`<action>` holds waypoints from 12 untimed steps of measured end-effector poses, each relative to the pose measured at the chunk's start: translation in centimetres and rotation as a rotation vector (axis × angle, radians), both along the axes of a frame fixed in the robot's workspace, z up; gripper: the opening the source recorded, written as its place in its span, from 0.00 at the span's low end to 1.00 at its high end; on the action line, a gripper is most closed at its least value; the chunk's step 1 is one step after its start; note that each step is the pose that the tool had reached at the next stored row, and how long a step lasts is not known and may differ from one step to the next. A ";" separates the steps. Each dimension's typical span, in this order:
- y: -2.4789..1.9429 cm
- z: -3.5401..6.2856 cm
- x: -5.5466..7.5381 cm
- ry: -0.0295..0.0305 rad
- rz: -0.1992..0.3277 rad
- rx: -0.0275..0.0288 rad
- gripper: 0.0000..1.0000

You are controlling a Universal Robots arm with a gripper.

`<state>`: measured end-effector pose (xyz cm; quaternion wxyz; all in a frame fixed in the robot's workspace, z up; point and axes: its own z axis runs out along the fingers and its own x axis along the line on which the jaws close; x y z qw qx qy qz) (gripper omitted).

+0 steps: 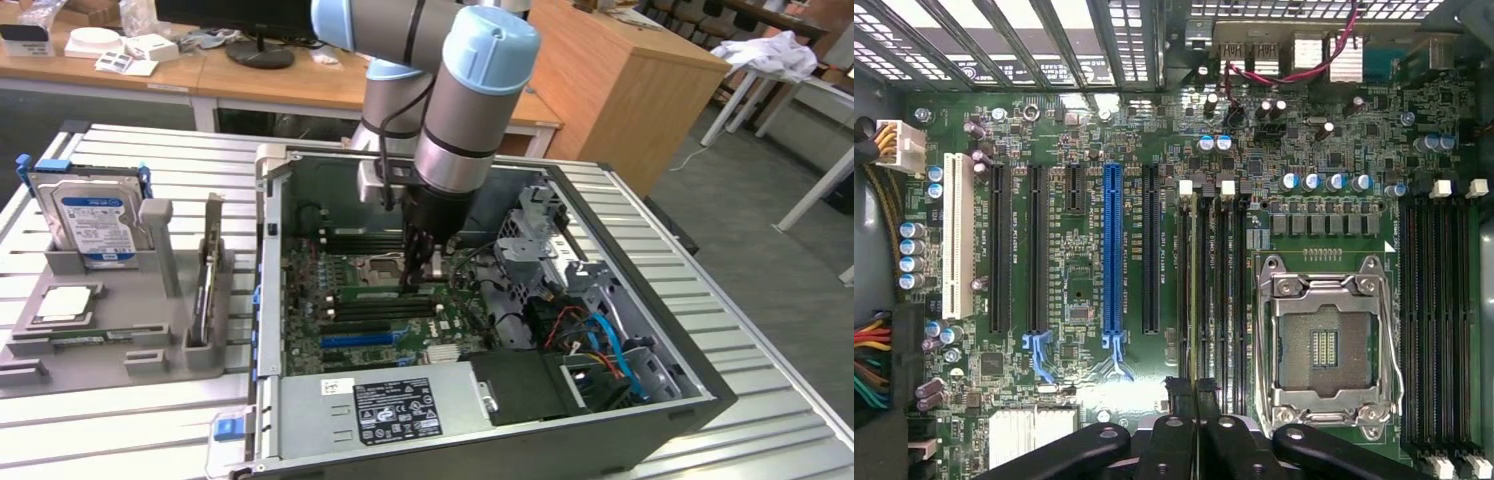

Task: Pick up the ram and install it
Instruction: 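Insert the ram into the slot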

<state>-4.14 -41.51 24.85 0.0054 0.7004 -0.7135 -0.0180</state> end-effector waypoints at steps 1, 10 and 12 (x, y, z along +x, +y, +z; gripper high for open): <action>0.00 -0.06 0.0 0.0000 0.000 0.0000 0.12; 0.00 -0.40 0.0 0.0000 0.000 0.0000 0.12; 0.00 -0.43 0.0 -0.0001 0.000 0.0002 0.12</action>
